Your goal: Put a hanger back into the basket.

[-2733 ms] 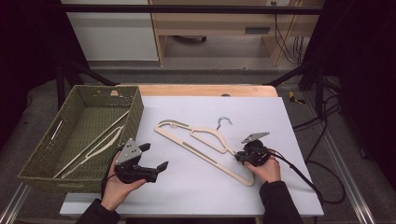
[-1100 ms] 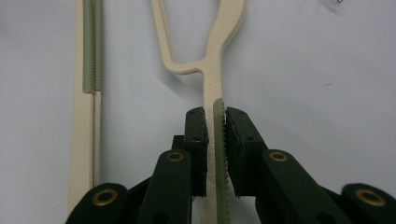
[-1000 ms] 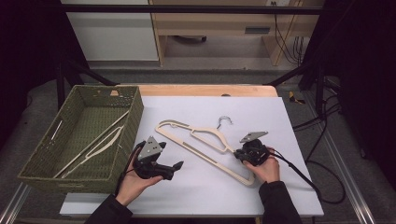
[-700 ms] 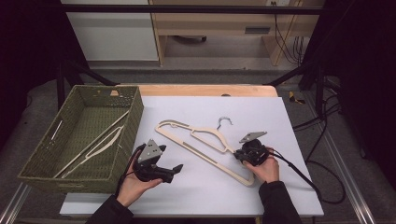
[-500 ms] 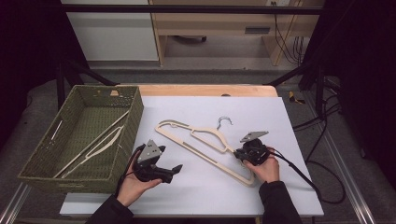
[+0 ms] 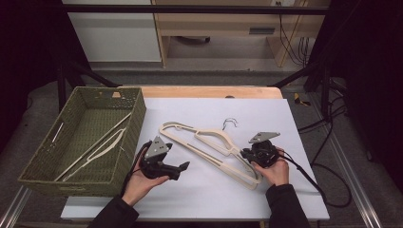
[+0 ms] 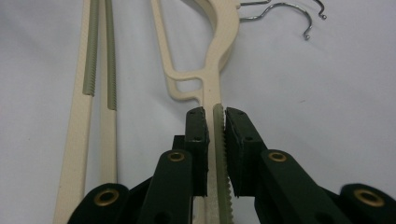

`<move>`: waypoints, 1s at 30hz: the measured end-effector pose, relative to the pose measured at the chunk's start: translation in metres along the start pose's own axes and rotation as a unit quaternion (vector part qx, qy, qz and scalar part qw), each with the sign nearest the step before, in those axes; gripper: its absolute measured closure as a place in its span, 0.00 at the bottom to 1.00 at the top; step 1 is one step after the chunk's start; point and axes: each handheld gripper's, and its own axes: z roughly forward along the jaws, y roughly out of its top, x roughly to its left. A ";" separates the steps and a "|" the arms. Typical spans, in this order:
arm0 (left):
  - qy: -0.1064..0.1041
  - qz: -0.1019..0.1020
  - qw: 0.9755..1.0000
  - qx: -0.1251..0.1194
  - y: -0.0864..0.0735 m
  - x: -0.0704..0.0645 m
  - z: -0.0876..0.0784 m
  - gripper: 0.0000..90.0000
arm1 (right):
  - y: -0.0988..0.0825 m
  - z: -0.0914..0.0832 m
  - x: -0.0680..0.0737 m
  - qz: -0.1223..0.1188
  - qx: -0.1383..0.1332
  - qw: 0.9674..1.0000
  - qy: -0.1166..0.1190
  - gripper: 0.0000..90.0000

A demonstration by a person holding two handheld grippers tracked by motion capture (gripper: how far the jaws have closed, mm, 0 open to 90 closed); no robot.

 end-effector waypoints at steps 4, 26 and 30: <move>-0.002 0.001 1.000 0.001 0.018 0.002 0.016 0.11 | 0.003 -0.005 0.003 -0.009 -0.004 1.000 -0.007 0.89; -0.008 0.008 0.997 0.080 0.061 0.037 0.123 0.17 | 0.013 -0.023 0.015 -0.033 -0.012 0.999 -0.015 0.89; -0.008 0.011 0.997 0.080 0.059 0.044 0.136 0.19 | 0.013 -0.024 0.015 -0.033 -0.011 0.999 -0.015 0.89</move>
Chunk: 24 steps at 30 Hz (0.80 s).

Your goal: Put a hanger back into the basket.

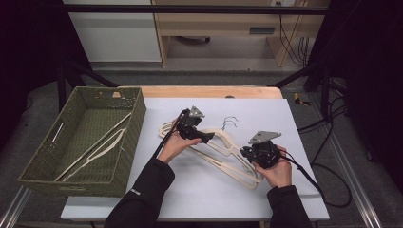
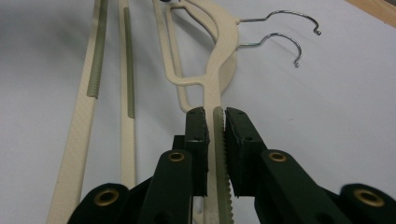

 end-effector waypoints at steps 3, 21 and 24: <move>0.005 0.003 1.000 0.010 -0.002 0.006 0.010 0.21 | 0.000 0.000 0.000 0.000 0.000 1.000 0.000 0.89; -0.011 0.053 0.997 0.053 -0.007 0.006 0.042 0.58 | -0.001 -0.001 0.003 -0.007 0.000 1.000 0.002 0.89; -0.006 0.074 0.996 0.058 -0.008 0.006 0.040 0.65 | -0.001 -0.001 0.003 -0.009 0.001 1.000 0.002 0.89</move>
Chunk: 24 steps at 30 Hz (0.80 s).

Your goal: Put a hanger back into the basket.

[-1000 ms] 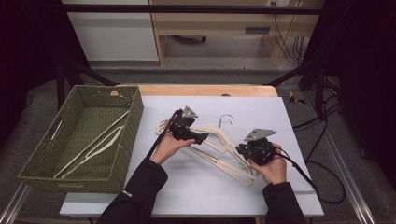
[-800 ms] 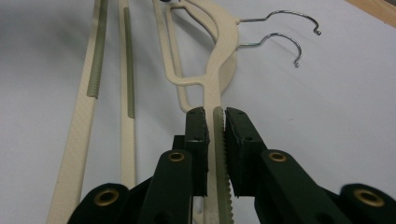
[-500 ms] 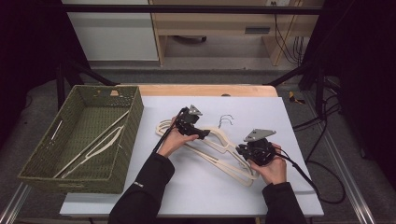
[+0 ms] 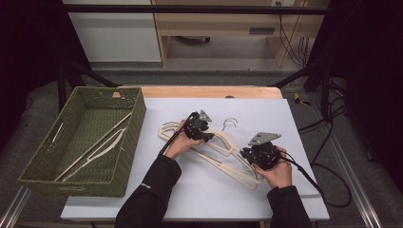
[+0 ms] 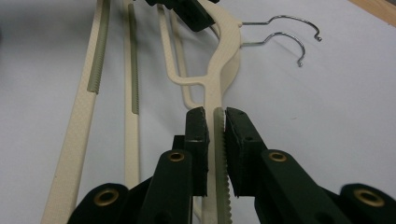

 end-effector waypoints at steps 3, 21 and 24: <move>0.008 0.023 1.000 0.006 0.000 -0.002 -0.002 0.69 | 0.000 -0.001 0.000 -0.002 -0.001 1.000 0.003 0.89; 0.038 0.154 0.987 0.012 0.003 -0.018 -0.046 0.82 | -0.011 0.008 -0.006 -0.002 0.015 1.000 0.013 0.90; 0.038 0.154 0.987 0.010 0.000 -0.019 -0.051 0.83 | -0.011 0.006 -0.008 0.006 0.008 1.000 0.020 0.89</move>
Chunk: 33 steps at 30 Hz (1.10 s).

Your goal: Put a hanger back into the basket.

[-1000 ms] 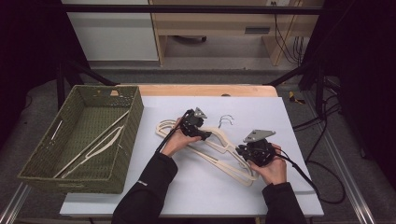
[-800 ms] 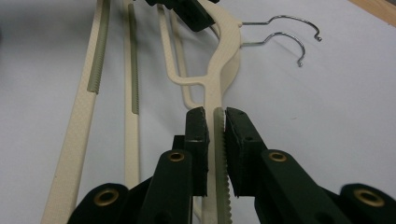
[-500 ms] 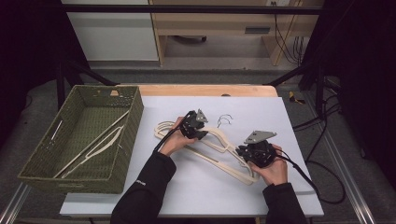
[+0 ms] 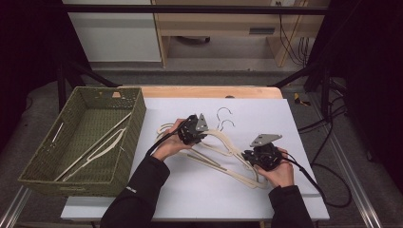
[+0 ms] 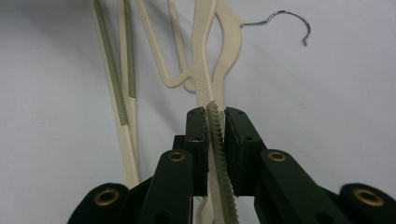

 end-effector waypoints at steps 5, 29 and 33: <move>0.001 -0.003 1.000 -0.006 -0.003 -0.004 -0.009 0.83 | 0.002 0.001 0.000 0.004 -0.008 1.000 -0.001 0.77; -0.014 -0.019 1.000 -0.012 -0.010 -0.031 -0.039 0.83 | 0.053 0.041 0.019 -0.029 -0.028 0.996 0.074 0.88; -0.024 -0.025 0.999 -0.025 -0.008 -0.037 -0.057 0.64 | 0.051 0.029 0.024 -0.041 -0.038 0.992 0.109 0.90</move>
